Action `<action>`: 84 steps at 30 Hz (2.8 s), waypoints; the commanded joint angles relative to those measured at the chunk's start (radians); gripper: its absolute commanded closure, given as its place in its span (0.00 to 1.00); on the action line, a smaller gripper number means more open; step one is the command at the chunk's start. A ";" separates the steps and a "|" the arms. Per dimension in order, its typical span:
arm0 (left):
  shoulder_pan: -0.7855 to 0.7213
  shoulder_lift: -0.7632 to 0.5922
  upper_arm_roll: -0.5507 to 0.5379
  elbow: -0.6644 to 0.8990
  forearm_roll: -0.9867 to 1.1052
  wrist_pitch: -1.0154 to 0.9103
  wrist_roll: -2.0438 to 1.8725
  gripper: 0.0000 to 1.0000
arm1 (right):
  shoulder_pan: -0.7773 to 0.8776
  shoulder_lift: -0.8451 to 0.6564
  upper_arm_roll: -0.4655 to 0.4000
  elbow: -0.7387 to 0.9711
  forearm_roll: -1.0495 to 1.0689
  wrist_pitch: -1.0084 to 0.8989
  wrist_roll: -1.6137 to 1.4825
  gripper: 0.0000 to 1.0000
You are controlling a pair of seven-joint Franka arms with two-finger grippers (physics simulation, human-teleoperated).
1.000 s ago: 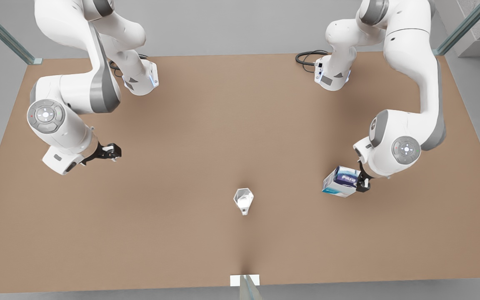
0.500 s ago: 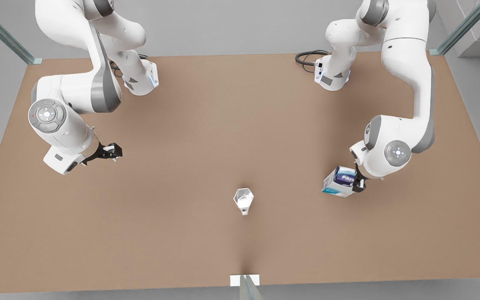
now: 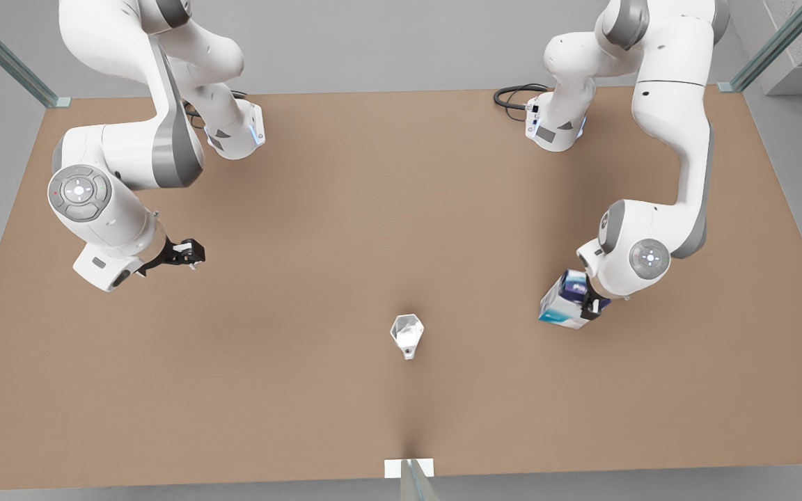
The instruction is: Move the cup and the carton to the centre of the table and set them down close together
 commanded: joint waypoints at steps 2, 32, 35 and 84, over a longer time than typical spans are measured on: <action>-0.001 -0.002 0.000 0.000 0.000 0.000 0.000 0.61 | 0.000 -0.002 0.000 0.000 0.000 -0.002 0.000 0.00; -0.412 0.086 -0.204 0.350 -0.055 -0.264 -0.948 0.57 | 0.001 0.001 0.000 0.000 0.001 0.003 0.000 0.00; -0.462 0.139 -0.206 0.351 -0.084 -0.204 -0.951 0.57 | 0.003 0.001 0.000 0.000 0.000 0.006 0.000 0.00; -0.237 -0.078 0.218 0.517 -0.015 -0.572 -1.850 0.00 | 0.001 0.001 0.000 0.009 0.003 0.008 0.040 0.00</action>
